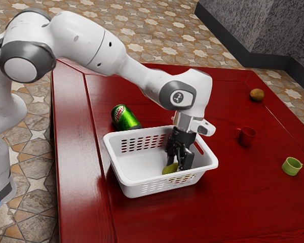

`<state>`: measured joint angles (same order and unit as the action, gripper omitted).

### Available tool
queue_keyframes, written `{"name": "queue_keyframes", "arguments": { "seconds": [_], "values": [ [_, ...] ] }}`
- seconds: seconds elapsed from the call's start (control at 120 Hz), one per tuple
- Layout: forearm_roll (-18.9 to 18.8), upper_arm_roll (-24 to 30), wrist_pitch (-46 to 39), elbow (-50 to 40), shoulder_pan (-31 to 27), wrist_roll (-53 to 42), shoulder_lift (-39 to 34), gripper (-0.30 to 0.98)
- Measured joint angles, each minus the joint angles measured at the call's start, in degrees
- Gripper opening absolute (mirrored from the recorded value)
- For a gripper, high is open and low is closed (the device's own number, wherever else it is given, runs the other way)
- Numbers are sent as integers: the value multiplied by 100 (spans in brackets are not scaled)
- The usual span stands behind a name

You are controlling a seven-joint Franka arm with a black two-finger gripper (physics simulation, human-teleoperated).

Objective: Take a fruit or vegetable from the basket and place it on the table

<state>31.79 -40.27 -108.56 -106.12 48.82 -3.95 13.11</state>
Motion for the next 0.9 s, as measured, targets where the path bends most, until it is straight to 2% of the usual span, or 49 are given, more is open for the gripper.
{"name": "queue_keyframes", "arguments": {
  "seconds": [0.258,0.558,0.675,0.9],
  "values": [
    [21,2,13,12,-27,-19,80,49],
    [-53,-4,37,155,-85,-88,77,34],
    [-83,-21,78,266,-87,-120,73,37],
    [-106,-62,196,453,-75,-180,73,32]
  ]
}}
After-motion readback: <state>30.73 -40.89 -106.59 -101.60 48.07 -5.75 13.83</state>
